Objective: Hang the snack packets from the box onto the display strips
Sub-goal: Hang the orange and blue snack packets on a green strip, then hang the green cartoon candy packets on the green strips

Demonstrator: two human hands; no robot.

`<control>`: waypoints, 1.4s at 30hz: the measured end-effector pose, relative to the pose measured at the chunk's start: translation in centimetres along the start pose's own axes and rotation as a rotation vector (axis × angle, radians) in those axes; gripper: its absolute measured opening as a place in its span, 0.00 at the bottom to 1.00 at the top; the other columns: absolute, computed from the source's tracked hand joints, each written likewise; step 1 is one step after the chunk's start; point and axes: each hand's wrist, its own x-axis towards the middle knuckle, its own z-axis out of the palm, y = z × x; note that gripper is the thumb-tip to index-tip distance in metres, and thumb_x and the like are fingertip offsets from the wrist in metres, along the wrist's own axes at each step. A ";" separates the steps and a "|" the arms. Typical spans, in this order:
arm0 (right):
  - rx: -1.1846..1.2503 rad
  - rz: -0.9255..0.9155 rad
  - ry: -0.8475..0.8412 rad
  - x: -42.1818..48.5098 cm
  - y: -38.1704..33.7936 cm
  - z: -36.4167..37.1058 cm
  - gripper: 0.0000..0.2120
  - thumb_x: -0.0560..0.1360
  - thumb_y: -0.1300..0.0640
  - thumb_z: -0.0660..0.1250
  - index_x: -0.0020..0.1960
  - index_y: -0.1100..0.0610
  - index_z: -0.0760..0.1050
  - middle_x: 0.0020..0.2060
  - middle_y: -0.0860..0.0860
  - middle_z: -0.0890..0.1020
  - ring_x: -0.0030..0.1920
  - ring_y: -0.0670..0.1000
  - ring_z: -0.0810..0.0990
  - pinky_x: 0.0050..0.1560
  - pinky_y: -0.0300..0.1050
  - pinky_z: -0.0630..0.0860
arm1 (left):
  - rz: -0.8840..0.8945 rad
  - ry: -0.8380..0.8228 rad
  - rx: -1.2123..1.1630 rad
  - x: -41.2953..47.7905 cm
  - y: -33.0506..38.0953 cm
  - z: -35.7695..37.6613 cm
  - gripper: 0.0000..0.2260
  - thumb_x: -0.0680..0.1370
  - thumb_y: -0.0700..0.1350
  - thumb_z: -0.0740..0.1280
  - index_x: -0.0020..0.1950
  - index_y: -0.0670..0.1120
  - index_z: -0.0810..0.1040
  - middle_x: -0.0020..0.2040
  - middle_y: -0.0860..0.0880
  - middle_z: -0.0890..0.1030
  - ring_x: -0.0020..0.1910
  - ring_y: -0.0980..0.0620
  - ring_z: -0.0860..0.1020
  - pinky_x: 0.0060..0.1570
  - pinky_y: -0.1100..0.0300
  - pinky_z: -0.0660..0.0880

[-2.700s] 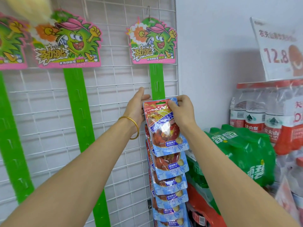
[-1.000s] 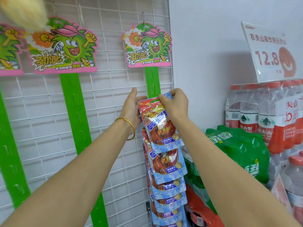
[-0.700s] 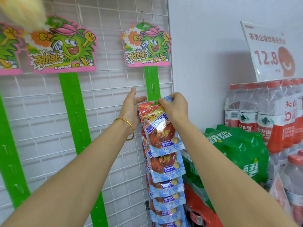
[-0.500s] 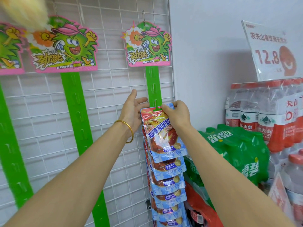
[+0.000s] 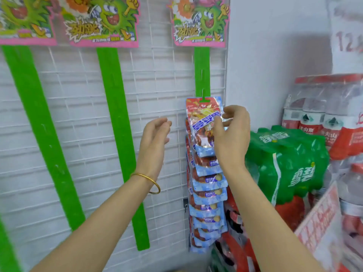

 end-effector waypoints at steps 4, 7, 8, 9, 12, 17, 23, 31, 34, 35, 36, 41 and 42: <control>0.064 -0.014 -0.501 -14.3 0.4 0.0 0.08 0.74 0.61 0.64 0.52 0.55 0.73 0.44 0.47 0.76 0.39 0.46 0.74 0.43 0.41 0.71 | -0.230 -0.059 0.186 -9.7 -6.2 -8.3 0.07 0.78 0.39 0.60 0.54 0.47 0.73 0.52 0.49 0.79 0.54 0.53 0.77 0.51 0.59 0.76; -0.031 0.141 -0.971 -24.8 4.1 0.7 0.05 0.75 0.60 0.65 0.51 0.57 0.74 0.41 0.48 0.76 0.37 0.48 0.75 0.42 0.46 0.73 | -0.467 -0.055 0.297 -15.7 -11.5 -15.9 0.07 0.77 0.36 0.61 0.49 0.47 0.74 0.49 0.46 0.79 0.47 0.52 0.77 0.41 0.64 0.77; -0.075 0.193 -1.106 -28.0 5.5 0.7 0.05 0.76 0.59 0.64 0.51 0.56 0.73 0.41 0.48 0.76 0.38 0.48 0.75 0.43 0.46 0.74 | -0.530 -0.042 0.328 -17.5 -13.0 -18.4 0.08 0.77 0.35 0.61 0.48 0.47 0.75 0.47 0.47 0.79 0.46 0.51 0.77 0.39 0.64 0.76; -0.119 0.234 -1.226 -30.7 6.6 0.7 0.04 0.76 0.58 0.64 0.50 0.55 0.73 0.41 0.48 0.77 0.39 0.49 0.76 0.44 0.47 0.75 | -0.576 -0.022 0.356 -19.2 -14.3 -20.8 0.08 0.77 0.34 0.61 0.48 0.46 0.75 0.46 0.48 0.79 0.45 0.51 0.77 0.39 0.63 0.76; -0.246 0.320 -1.423 -36.8 9.5 0.8 0.07 0.75 0.60 0.64 0.53 0.55 0.74 0.46 0.52 0.79 0.47 0.51 0.78 0.51 0.46 0.75 | -0.661 0.060 0.393 -23.3 -17.1 -26.4 0.10 0.76 0.33 0.62 0.44 0.47 0.76 0.46 0.44 0.79 0.43 0.50 0.78 0.37 0.61 0.78; -0.497 0.114 -1.744 -40.3 13.1 1.6 0.25 0.71 0.71 0.60 0.64 0.51 0.71 0.66 0.52 0.68 0.61 0.55 0.74 0.60 0.51 0.73 | -0.730 0.049 0.408 -26.9 -18.2 -30.6 0.09 0.78 0.33 0.60 0.48 0.46 0.75 0.49 0.46 0.79 0.43 0.53 0.79 0.36 0.67 0.78; -0.613 -0.097 -1.884 -39.8 14.7 2.8 0.10 0.72 0.60 0.67 0.45 0.54 0.65 0.46 0.51 0.74 0.44 0.53 0.72 0.39 0.44 0.65 | -0.716 0.023 0.404 -26.5 -18.9 -29.3 0.11 0.78 0.35 0.59 0.46 0.50 0.76 0.48 0.49 0.80 0.46 0.53 0.79 0.44 0.61 0.77; -0.517 -0.062 -1.981 -38.4 14.9 3.0 0.04 0.72 0.60 0.70 0.46 0.58 0.77 0.50 0.52 0.80 0.52 0.53 0.78 0.53 0.48 0.74 | -0.741 -0.106 0.412 -26.5 -20.1 -24.7 0.09 0.77 0.36 0.62 0.55 0.45 0.75 0.52 0.49 0.80 0.50 0.55 0.80 0.43 0.67 0.79; -0.376 0.010 -1.864 -35.7 12.6 3.5 0.05 0.71 0.59 0.71 0.46 0.59 0.80 0.45 0.49 0.81 0.48 0.47 0.77 0.53 0.41 0.72 | -0.733 -0.187 0.413 -26.5 -19.8 -23.3 0.11 0.77 0.38 0.64 0.58 0.45 0.75 0.55 0.47 0.79 0.53 0.53 0.79 0.48 0.65 0.78; -0.323 0.035 -1.814 -34.7 11.6 3.5 0.06 0.71 0.59 0.71 0.46 0.60 0.80 0.43 0.48 0.80 0.45 0.46 0.76 0.48 0.36 0.71 | -0.730 -0.238 0.428 -26.5 -19.8 -22.8 0.12 0.76 0.39 0.65 0.60 0.45 0.74 0.56 0.48 0.79 0.54 0.54 0.78 0.50 0.66 0.77; -0.278 0.060 -1.760 -33.7 10.6 3.6 0.06 0.70 0.59 0.72 0.46 0.61 0.80 0.40 0.47 0.79 0.42 0.44 0.75 0.42 0.31 0.69 | -0.734 -0.298 0.438 -26.5 -19.9 -22.3 0.14 0.75 0.41 0.67 0.61 0.45 0.73 0.57 0.49 0.78 0.55 0.54 0.77 0.52 0.66 0.75; -0.051 0.305 -1.558 -31.6 7.9 3.2 0.05 0.70 0.61 0.72 0.44 0.62 0.80 0.31 0.47 0.77 0.27 0.40 0.74 0.29 0.27 0.70 | -0.714 -0.434 0.406 -26.4 -20.5 -20.5 0.19 0.72 0.43 0.71 0.62 0.44 0.74 0.58 0.49 0.79 0.57 0.54 0.77 0.62 0.57 0.72; -0.019 0.347 -1.525 -31.4 7.6 3.3 0.05 0.70 0.61 0.72 0.44 0.62 0.79 0.31 0.50 0.77 0.25 0.41 0.73 0.28 0.28 0.70 | -0.677 -0.430 0.428 -26.2 -20.6 -20.3 0.16 0.73 0.42 0.70 0.60 0.44 0.75 0.56 0.50 0.80 0.55 0.55 0.77 0.59 0.60 0.73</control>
